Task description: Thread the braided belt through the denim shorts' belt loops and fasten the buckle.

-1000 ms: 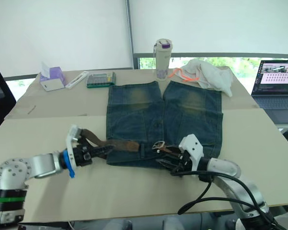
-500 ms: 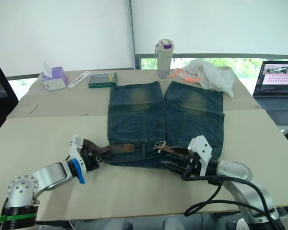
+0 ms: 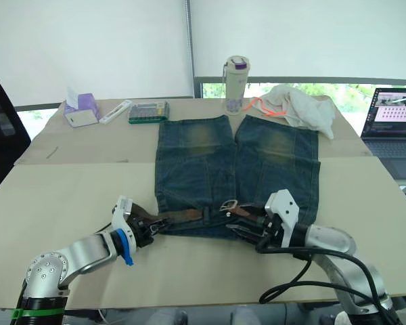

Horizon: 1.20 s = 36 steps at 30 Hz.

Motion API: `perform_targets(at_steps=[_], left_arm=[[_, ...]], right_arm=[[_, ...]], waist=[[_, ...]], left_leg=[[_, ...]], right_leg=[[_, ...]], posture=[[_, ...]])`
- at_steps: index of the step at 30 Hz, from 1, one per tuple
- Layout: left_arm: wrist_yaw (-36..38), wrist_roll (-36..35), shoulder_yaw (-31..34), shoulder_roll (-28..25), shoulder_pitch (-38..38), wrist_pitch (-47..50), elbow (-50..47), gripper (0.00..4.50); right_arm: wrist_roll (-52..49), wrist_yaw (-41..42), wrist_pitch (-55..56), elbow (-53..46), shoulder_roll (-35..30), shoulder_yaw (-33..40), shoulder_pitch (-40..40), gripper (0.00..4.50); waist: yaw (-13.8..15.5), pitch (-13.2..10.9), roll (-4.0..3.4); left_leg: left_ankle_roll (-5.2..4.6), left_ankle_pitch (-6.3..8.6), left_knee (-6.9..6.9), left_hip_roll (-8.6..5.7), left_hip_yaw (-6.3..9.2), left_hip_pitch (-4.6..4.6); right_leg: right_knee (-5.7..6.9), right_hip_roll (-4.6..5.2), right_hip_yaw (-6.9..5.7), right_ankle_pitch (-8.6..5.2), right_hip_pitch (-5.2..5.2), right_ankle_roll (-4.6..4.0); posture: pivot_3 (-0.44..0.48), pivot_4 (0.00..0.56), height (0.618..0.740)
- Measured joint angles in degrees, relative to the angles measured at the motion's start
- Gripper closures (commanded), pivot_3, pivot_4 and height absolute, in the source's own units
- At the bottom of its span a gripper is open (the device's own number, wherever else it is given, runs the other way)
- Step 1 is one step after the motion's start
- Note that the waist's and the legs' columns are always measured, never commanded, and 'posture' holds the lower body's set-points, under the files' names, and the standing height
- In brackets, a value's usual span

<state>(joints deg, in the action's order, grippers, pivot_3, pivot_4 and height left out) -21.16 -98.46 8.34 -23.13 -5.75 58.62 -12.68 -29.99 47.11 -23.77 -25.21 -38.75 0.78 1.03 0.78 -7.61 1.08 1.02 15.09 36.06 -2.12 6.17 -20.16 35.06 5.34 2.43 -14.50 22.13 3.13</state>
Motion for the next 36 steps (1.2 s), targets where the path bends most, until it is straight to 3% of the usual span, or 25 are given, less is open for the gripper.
perform_targets(at_steps=[9,19,28,36], left_arm=[[-1.2,-7.4,-2.2,-4.0,0.2,-1.2,-1.3,4.50],[-1.2,-9.1,-4.4,-6.5,1.1,-2.7,-1.6,4.50],[-3.0,-5.2,-7.8,-1.0,-1.4,-5.9,1.4,4.50],[-3.0,-2.4,-8.5,0.8,-3.1,-5.0,3.6,4.50]], right_arm=[[0.1,-0.5,0.0,-0.3,0.9,0.0,-0.8,0.99],[0.4,-1.0,0.0,-0.3,1.1,0.0,-0.8,0.99],[0.4,-1.0,0.0,-0.3,1.1,0.0,-0.9,0.99],[0.4,-1.1,-2.1,-1.6,1.1,-0.9,-0.9,0.99]], waist=[[-0.1,0.0,0.00],[-0.1,0.0,-0.03],[0.1,0.0,-0.04],[0.1,0.0,-0.05]], left_leg=[[0.00,0.00,0.00,0.01,0.00,0.00],[0.01,-0.01,-0.01,0.01,-0.05,0.01],[0.03,-0.02,0.01,-0.03,-0.11,0.00],[0.03,-0.02,0.03,-0.04,-0.14,0.00]], right_leg=[[0.00,-0.02,0.00,0.00,0.00,0.00],[0.00,-0.02,0.00,0.00,0.00,-0.01],[-0.01,-0.01,-0.01,0.00,-0.02,0.00],[-0.01,-0.01,-0.02,0.00,-0.04,0.00]], posture=[[0.000,0.150,0.740],[0.000,0.150,0.740],[0.000,0.150,0.740],[0.000,0.150,0.740]])
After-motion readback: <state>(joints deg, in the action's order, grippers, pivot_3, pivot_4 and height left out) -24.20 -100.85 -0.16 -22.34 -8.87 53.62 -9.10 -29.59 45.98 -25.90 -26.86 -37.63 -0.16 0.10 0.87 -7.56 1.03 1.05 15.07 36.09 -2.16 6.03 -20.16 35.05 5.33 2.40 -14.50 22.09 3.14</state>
